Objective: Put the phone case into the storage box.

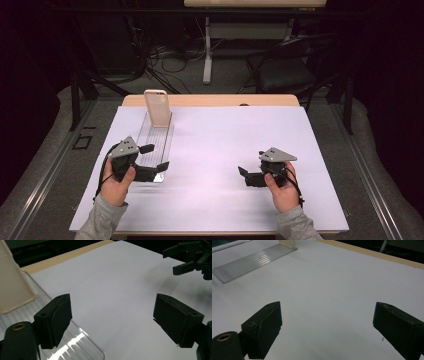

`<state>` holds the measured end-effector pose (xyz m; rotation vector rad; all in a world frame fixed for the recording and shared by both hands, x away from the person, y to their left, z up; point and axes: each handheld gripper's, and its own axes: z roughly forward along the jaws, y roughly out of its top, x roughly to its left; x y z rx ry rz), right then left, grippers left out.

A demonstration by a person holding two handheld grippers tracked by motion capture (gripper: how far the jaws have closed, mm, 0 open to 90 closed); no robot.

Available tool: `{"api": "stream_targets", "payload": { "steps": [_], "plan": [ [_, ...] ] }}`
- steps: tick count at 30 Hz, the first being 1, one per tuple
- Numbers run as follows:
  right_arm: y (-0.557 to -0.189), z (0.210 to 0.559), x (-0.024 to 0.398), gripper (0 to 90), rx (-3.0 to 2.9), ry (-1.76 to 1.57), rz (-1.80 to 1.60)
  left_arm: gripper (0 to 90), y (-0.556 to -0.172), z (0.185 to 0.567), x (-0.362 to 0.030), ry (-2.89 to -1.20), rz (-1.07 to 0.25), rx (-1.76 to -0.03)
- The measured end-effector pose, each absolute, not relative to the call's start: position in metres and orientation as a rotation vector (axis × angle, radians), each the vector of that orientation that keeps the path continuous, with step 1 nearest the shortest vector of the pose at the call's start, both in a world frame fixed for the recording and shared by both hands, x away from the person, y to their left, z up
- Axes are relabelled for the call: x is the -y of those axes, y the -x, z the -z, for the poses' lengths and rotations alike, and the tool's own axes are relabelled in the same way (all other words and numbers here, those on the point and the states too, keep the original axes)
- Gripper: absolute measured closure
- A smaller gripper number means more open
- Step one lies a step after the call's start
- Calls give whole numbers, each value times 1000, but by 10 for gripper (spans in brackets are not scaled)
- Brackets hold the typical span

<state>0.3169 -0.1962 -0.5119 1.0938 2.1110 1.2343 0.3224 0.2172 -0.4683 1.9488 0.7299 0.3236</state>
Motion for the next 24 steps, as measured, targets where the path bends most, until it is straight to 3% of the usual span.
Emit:
{"api": "stream_targets", "payload": {
  "steps": [24],
  "plan": [
    [-287, 520, 187, 83, -2148, -993, -1236, 156, -304, 499, -194, -1924, -300, -647]
  ]
}}
